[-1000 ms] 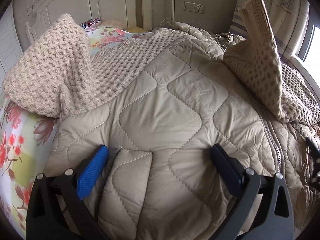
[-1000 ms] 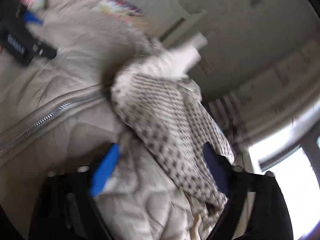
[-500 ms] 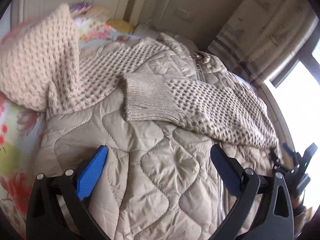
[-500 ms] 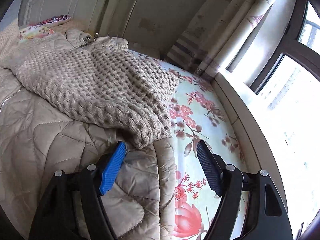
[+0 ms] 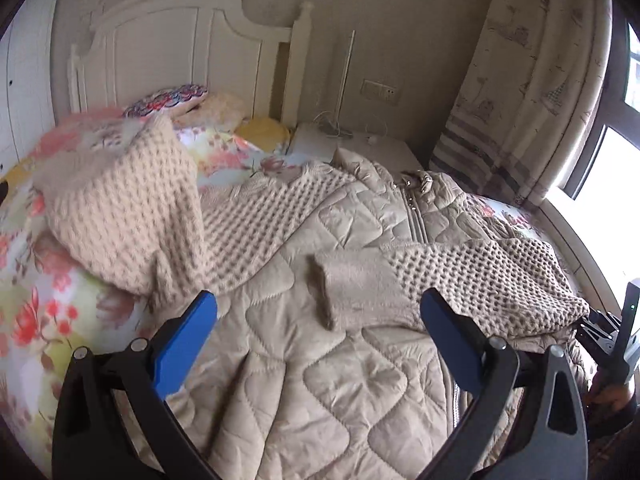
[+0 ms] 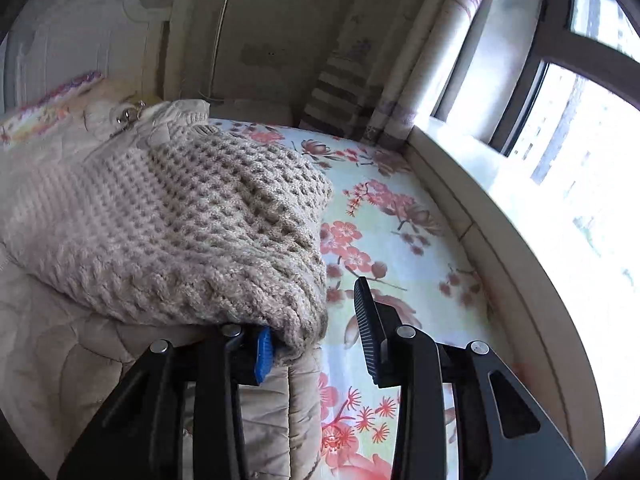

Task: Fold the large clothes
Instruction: 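Lay the knitted sleeve across the jacket body and open the right tool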

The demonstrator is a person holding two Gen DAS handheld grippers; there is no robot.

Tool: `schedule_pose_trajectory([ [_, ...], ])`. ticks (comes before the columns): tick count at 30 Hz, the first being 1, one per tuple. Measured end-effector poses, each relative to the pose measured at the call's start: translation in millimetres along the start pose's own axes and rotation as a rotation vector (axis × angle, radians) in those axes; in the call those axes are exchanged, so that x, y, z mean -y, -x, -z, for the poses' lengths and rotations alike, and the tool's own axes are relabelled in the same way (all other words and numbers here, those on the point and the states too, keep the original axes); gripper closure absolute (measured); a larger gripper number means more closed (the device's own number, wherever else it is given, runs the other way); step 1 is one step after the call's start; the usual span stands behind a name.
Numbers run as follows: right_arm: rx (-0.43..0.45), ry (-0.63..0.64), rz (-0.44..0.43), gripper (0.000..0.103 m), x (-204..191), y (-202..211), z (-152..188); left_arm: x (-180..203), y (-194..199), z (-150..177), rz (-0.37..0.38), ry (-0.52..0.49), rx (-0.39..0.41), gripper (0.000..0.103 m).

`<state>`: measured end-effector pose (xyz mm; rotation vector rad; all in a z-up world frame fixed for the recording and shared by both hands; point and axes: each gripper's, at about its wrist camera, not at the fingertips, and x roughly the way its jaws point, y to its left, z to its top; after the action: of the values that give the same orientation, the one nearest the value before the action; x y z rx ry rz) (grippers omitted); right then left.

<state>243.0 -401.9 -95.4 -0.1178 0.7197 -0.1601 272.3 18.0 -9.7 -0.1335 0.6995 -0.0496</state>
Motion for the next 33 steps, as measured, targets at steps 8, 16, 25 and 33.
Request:
schedule_pose_trajectory([
  [8, -0.053, -0.078, -0.103, 0.07, 18, -19, -4, 47, -36, -22, 0.033, -0.098, -0.021, 0.002],
  [16, -0.103, -0.086, -0.168, 0.035, 33, 3, 9, 87, -98, -3, -0.022, -0.353, -0.087, 0.002],
  [25, 0.106, -0.019, -0.217, 0.064, -6, 50, -35, 72, -128, 11, 0.043, -0.294, -0.172, 0.002],
  [33, -0.087, 0.01, -0.248, 0.072, -18, -11, -12, 59, -133, 10, 0.104, -0.235, -0.19, 0.002],
])
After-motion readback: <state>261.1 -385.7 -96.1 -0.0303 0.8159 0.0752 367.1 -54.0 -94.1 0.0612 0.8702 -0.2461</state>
